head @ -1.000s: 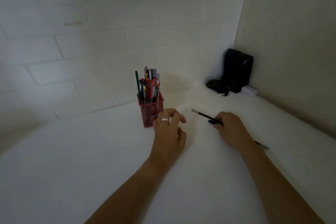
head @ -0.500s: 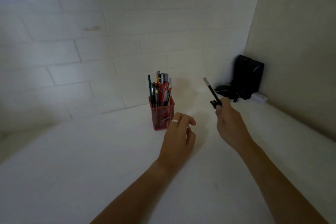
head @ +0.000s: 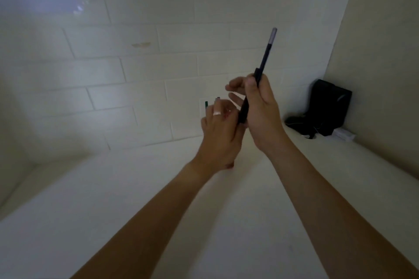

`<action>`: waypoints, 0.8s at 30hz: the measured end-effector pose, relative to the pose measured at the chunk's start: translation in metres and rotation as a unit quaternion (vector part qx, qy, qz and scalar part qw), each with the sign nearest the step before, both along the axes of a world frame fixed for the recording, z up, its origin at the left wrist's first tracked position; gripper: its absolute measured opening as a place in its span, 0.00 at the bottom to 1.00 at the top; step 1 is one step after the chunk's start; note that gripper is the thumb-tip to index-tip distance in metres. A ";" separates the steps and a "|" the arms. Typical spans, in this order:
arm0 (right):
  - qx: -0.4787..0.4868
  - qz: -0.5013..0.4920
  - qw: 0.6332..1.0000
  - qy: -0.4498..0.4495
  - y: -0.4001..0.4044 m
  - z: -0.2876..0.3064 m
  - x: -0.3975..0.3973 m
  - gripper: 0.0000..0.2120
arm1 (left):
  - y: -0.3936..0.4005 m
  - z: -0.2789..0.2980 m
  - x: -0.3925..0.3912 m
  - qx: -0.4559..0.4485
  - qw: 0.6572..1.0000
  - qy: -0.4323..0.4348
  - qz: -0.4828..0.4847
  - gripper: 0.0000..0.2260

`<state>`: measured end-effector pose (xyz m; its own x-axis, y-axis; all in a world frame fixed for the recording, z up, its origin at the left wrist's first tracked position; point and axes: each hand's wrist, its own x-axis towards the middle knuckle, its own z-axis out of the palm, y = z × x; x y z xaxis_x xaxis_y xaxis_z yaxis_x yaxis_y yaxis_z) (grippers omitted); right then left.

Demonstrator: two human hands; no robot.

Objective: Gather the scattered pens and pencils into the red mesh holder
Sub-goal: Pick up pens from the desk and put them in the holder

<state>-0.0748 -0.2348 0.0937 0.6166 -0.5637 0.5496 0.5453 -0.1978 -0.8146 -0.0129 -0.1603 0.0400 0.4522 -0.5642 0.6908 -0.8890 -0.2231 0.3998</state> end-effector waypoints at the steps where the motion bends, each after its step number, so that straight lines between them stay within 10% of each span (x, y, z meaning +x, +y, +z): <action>1: 0.009 0.010 1.000 -0.008 0.002 0.001 0.007 0.09 | 0.002 0.004 0.007 0.013 1.000 -0.016 0.021 0.16; 13: -0.145 -0.109 0.982 0.052 0.000 -0.058 0.044 0.18 | 0.016 -0.023 0.044 0.003 0.999 0.042 -0.002 0.15; 24: -0.068 -0.055 0.996 -0.016 -0.004 -0.027 0.053 0.14 | 0.016 0.000 0.056 -0.059 0.994 0.069 -0.054 0.10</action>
